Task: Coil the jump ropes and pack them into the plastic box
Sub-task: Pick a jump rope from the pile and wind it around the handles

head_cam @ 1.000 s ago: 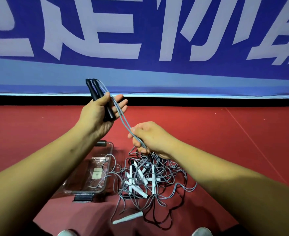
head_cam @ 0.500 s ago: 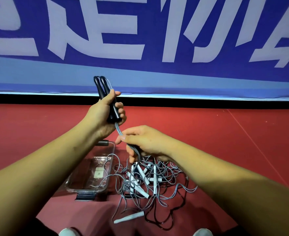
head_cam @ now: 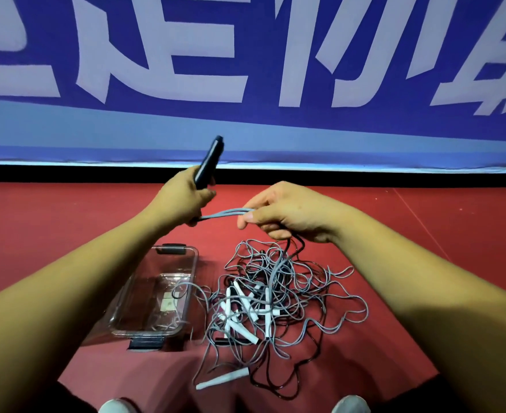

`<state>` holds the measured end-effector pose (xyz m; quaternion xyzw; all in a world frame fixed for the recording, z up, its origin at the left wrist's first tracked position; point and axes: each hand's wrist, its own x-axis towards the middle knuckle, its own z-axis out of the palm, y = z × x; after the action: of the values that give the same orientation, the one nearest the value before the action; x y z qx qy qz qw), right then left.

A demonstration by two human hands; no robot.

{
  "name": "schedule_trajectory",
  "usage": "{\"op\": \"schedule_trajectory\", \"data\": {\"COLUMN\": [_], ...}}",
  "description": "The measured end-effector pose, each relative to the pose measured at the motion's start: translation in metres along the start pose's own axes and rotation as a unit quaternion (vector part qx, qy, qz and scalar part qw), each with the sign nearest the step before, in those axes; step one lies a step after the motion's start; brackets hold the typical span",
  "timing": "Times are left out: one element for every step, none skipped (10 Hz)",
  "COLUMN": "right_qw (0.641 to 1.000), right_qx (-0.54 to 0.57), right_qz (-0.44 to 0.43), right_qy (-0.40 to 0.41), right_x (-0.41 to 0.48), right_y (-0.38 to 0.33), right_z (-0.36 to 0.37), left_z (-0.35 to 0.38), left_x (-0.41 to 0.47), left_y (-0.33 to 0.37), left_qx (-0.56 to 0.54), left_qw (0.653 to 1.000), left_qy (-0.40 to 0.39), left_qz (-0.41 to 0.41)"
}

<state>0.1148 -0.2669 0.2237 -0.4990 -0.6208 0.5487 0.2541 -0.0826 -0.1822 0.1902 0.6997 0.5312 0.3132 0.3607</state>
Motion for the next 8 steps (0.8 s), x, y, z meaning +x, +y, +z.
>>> {"op": "schedule_trajectory", "data": {"right_qw": [0.994,0.972,0.945,0.93,0.928,0.919,0.908,0.906], "right_qx": [-0.095,-0.219,-0.292,-0.316,-0.319,-0.339,-0.36,-0.363], "right_qz": [-0.014,-0.025,-0.052,-0.066,-0.064,-0.064,-0.057,-0.049], "right_qy": [0.044,0.081,0.137,0.176,0.18,0.191,0.207,0.212], "right_x": [0.002,-0.002,0.001,0.004,0.005,0.005,0.005,0.005], "right_y": [0.006,0.011,0.015,0.024,0.033,0.034,0.035,0.039], "right_z": [-0.017,-0.034,-0.047,-0.054,-0.057,-0.06,-0.064,-0.065], "left_z": [0.002,-0.001,-0.003,-0.005,-0.008,-0.006,-0.006,-0.011], "left_x": [-0.003,-0.006,-0.007,-0.009,-0.01,-0.01,-0.015,-0.014], "left_y": [0.0,-0.001,0.001,0.001,-0.004,-0.005,-0.004,-0.006], "left_qx": [0.016,-0.025,-0.041,-0.051,-0.041,-0.045,-0.092,-0.091], "left_qw": [0.997,0.99,0.98,0.969,0.966,0.963,0.955,0.938], "left_qy": [-0.062,-0.115,-0.181,-0.227,-0.231,-0.239,-0.252,-0.314], "left_qz": [-0.038,-0.078,-0.072,-0.083,-0.111,-0.113,-0.125,-0.115]}}
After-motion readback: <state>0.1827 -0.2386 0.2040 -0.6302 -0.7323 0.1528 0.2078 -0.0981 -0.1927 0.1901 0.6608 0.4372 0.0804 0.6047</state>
